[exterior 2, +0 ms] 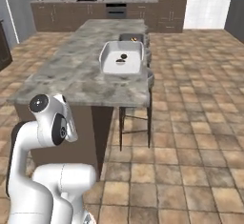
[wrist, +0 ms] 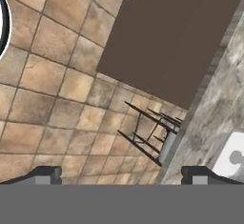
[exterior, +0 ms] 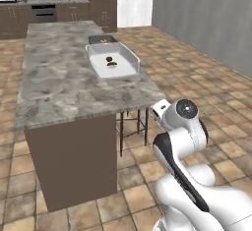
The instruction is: Place the cold items (potato and kiwi) from the fridge in one tupperware on the dining counter. Place the warm items (kebab skewer and hot dog) in the stove area in another tupperware.
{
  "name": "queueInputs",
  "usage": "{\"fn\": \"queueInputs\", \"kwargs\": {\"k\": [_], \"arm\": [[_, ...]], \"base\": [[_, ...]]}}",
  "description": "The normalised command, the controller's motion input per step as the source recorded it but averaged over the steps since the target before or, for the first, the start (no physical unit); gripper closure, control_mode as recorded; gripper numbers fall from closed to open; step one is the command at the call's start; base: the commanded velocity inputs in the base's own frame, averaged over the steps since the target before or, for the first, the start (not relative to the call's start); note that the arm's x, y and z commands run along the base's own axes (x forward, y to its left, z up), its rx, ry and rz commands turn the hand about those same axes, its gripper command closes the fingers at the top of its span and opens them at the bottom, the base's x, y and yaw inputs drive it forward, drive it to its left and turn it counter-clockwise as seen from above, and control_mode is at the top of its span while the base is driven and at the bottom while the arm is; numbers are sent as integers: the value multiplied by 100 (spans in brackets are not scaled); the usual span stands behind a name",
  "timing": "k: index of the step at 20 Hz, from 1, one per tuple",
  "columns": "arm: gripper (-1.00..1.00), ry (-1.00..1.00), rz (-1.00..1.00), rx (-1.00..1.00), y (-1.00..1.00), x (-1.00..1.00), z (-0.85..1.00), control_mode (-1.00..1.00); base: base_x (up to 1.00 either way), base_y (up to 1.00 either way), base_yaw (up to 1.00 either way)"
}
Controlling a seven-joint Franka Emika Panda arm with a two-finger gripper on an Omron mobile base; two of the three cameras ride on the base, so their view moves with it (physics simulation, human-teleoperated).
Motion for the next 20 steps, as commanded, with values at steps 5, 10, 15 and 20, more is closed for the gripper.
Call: {"fn": "queueInputs", "kwargs": {"k": [5, 10, 15, 20], "arm": [[-100, 0, 0, 0, 0, 0, 0, 100], [-100, 0, 0, 0, 0, 0, 0, 100], [-100, 0, 0, 0, 0, 0, 0, 100], [-100, 0, 0, 0, 0, 0, 0, 100]], "base": [[-8, 100, -24], [-8, 100, -18], [-6, 100, -15], [0, 100, -5]]}}
